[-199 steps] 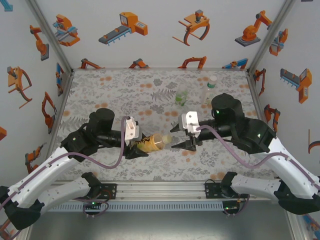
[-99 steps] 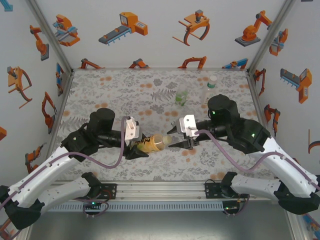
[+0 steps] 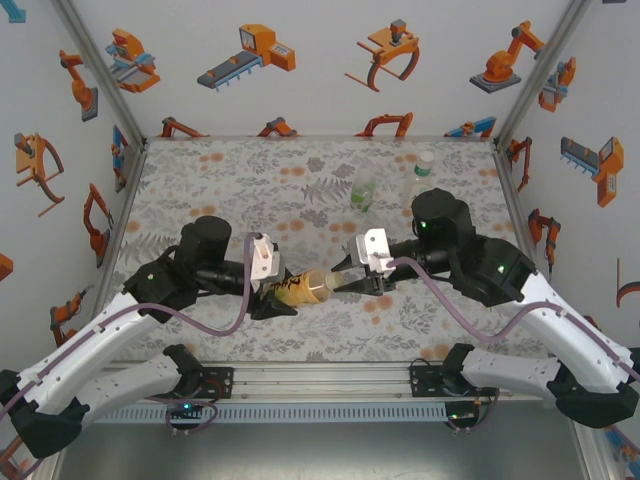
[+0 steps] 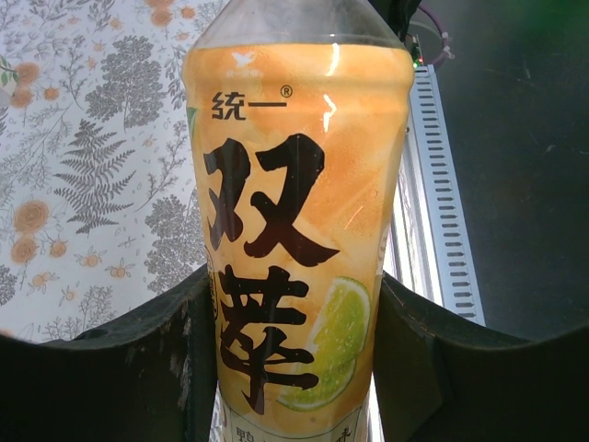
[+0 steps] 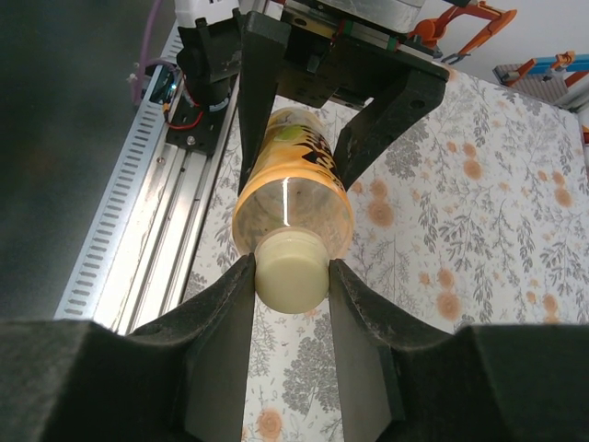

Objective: Screw on the bottle caps

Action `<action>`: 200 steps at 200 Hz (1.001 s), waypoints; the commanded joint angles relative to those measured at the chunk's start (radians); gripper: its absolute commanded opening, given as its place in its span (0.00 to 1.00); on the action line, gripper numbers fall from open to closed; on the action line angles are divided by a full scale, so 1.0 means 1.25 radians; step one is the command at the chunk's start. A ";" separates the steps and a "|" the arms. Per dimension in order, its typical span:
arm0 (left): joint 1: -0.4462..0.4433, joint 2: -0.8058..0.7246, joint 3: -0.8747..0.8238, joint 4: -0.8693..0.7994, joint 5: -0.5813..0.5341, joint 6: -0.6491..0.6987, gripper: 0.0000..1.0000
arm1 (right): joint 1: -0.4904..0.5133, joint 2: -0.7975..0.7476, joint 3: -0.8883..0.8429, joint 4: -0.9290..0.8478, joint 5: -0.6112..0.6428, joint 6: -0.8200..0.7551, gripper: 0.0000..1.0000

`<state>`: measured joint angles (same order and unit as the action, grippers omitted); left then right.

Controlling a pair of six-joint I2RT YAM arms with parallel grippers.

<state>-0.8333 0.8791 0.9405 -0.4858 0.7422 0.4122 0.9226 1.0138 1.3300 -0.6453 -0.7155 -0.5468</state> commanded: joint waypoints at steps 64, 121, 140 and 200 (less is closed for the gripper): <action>-0.003 -0.004 0.007 0.030 0.010 0.000 0.00 | 0.001 -0.013 -0.055 0.100 0.084 0.347 0.00; -0.002 -0.005 -0.006 0.056 -0.058 -0.003 0.00 | 0.001 -0.048 -0.116 0.150 0.384 1.058 0.00; -0.002 -0.002 -0.004 0.054 -0.098 -0.006 0.00 | 0.001 -0.029 -0.099 0.084 0.413 1.291 0.00; -0.002 -0.001 0.001 0.047 -0.132 -0.001 0.00 | 0.001 -0.013 -0.103 0.034 0.425 1.601 0.00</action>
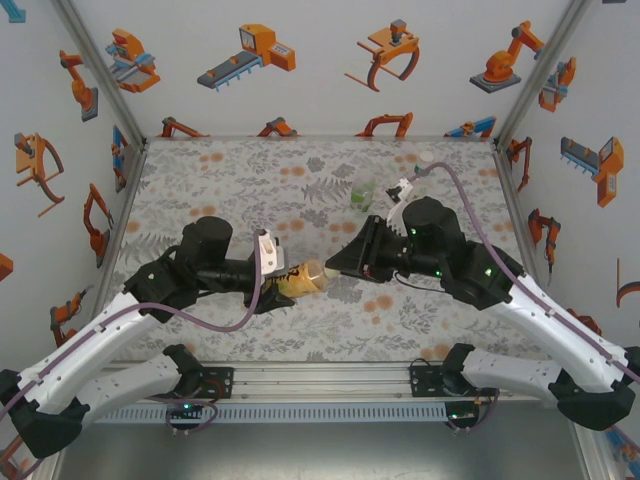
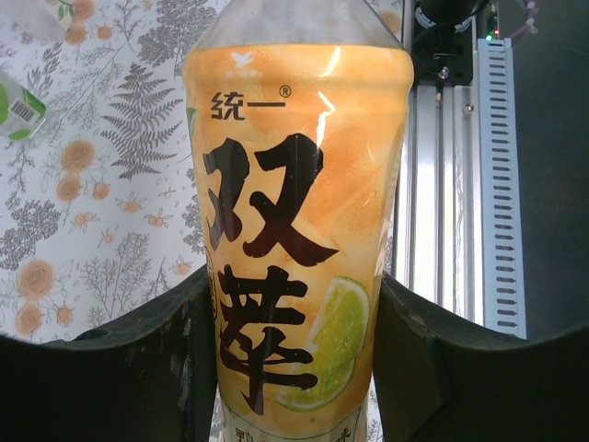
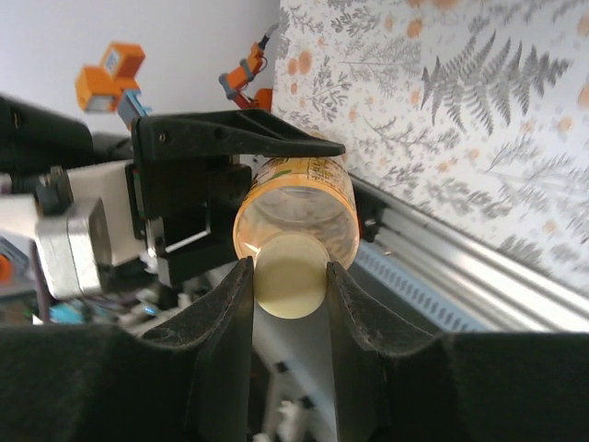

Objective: Screw on the bottle caps

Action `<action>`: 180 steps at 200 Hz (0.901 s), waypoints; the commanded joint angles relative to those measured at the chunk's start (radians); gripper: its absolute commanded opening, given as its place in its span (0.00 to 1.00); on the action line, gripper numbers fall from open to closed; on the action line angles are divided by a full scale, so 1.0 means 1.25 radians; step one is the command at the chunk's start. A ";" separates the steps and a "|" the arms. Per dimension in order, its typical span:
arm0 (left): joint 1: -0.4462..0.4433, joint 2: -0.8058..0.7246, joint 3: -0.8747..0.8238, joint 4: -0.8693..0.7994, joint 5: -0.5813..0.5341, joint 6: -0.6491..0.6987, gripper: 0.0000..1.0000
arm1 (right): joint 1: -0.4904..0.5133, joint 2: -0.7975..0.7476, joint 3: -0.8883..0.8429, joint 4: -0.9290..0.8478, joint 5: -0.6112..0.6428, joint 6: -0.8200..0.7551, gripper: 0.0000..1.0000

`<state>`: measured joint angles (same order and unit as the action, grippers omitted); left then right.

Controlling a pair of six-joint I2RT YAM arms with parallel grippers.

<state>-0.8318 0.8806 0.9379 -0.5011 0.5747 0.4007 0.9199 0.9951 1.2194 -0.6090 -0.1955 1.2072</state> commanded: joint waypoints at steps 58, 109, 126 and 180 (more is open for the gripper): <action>-0.004 -0.002 0.004 0.056 0.034 0.013 0.00 | 0.003 0.010 0.031 0.046 0.019 0.039 0.11; -0.003 -0.004 0.007 0.056 0.078 0.012 0.00 | 0.003 -0.009 0.090 0.073 0.022 -0.361 0.49; -0.003 -0.004 0.007 0.056 0.094 0.014 0.00 | 0.003 -0.016 0.088 0.124 -0.042 -0.536 0.50; -0.003 -0.007 0.014 0.046 0.149 0.013 0.00 | 0.003 -0.005 0.131 0.086 -0.323 -1.073 0.51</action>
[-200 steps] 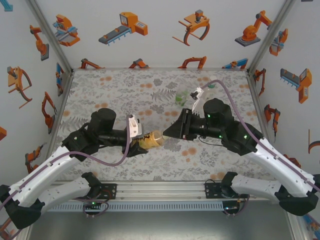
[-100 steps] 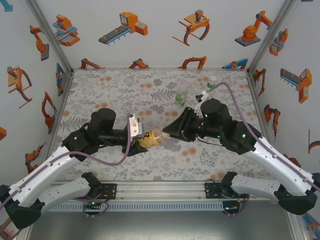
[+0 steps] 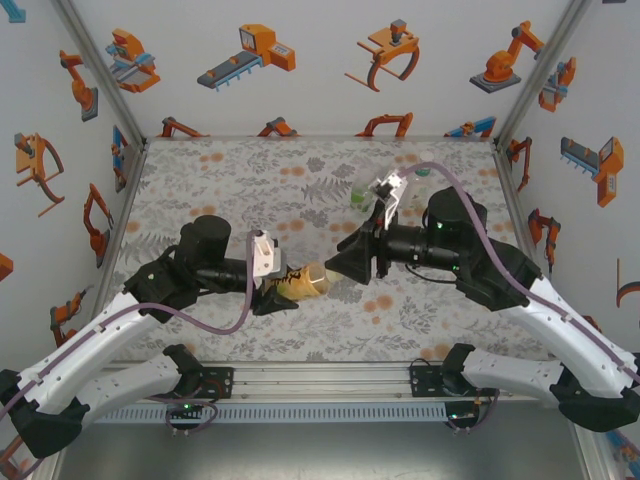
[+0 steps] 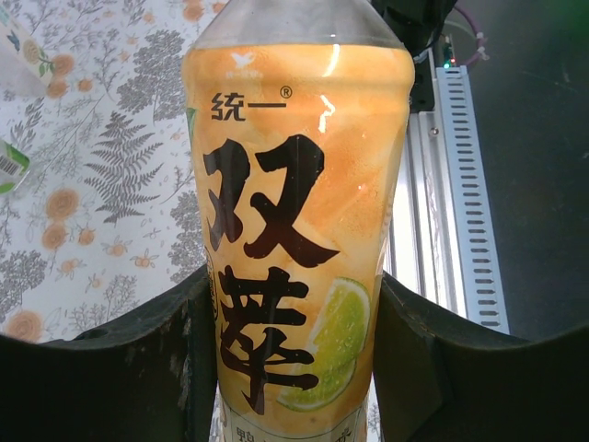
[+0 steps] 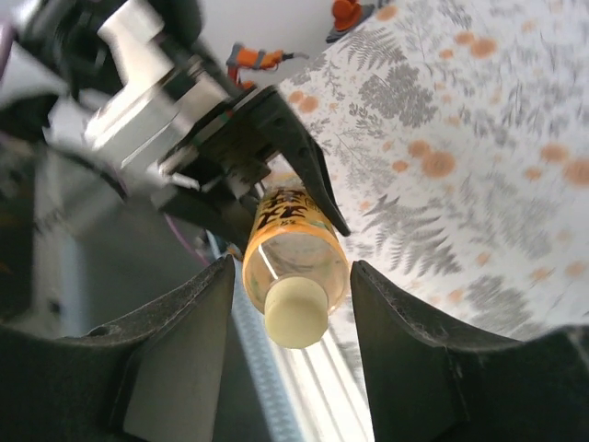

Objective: Screw on the bottle caps

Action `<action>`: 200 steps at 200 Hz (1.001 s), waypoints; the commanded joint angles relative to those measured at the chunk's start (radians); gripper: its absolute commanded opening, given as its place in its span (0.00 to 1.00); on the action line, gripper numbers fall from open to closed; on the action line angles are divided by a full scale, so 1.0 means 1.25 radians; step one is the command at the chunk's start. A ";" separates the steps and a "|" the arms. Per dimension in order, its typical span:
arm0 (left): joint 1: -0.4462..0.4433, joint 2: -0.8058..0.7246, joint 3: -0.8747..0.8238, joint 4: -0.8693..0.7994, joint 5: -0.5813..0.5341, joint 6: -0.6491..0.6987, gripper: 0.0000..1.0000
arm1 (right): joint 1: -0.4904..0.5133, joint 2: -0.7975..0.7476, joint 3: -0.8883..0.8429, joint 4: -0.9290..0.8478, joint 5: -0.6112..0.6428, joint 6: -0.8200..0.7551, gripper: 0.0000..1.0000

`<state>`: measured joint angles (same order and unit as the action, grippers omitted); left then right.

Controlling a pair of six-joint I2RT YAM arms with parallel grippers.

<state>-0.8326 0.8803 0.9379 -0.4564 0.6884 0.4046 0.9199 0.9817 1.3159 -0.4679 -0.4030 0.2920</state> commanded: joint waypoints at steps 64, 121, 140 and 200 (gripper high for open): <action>-0.003 -0.015 0.013 0.007 0.076 0.006 0.01 | 0.003 0.050 0.102 -0.184 -0.266 -0.585 0.51; -0.003 -0.007 0.014 0.009 0.085 0.005 0.00 | 0.003 0.021 0.040 -0.154 -0.255 -0.593 0.45; -0.003 -0.007 0.015 0.010 0.086 0.005 0.01 | 0.003 0.018 0.032 -0.151 -0.249 -0.593 0.44; -0.003 -0.005 0.012 0.014 0.086 0.005 0.00 | 0.003 0.021 0.025 -0.136 -0.251 -0.592 0.39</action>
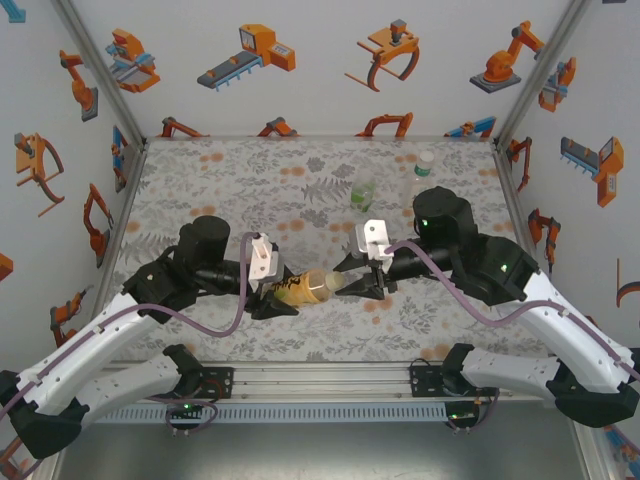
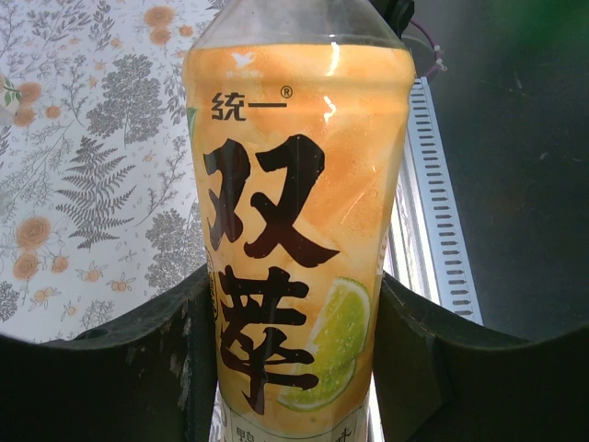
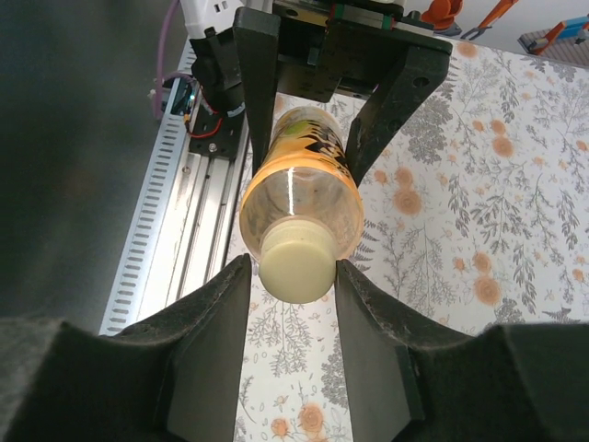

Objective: Screw on the bottle caps

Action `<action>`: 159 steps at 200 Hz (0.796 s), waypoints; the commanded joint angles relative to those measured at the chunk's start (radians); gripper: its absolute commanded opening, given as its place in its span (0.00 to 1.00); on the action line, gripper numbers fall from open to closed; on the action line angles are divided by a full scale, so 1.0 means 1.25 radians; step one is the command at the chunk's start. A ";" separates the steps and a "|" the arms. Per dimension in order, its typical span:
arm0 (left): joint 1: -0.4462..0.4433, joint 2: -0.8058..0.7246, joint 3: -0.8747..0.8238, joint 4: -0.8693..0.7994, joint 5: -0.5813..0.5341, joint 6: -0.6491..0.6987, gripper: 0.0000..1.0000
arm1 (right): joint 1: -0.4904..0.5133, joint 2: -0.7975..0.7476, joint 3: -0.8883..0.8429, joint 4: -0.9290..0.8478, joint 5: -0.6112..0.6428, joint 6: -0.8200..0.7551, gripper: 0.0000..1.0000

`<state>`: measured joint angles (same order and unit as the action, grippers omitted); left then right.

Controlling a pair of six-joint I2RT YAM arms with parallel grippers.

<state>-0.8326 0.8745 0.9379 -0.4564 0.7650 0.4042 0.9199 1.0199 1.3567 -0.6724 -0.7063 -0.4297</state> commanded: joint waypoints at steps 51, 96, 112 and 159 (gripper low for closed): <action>-0.003 0.004 0.013 0.014 0.023 0.005 0.00 | 0.003 -0.006 -0.009 0.032 -0.013 -0.012 0.32; -0.003 0.005 0.009 0.014 0.021 0.006 0.00 | 0.003 -0.002 -0.015 0.054 -0.001 0.105 0.14; -0.003 0.004 0.007 0.015 0.018 0.007 0.01 | 0.003 -0.005 -0.030 0.088 0.020 0.226 0.07; -0.003 0.014 0.005 0.020 0.016 0.007 0.00 | 0.005 -0.053 -0.132 0.268 0.137 0.619 0.00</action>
<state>-0.8322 0.8822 0.9379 -0.4805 0.7742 0.4026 0.9199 0.9733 1.2465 -0.4953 -0.6353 -0.0067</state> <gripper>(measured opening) 0.541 0.348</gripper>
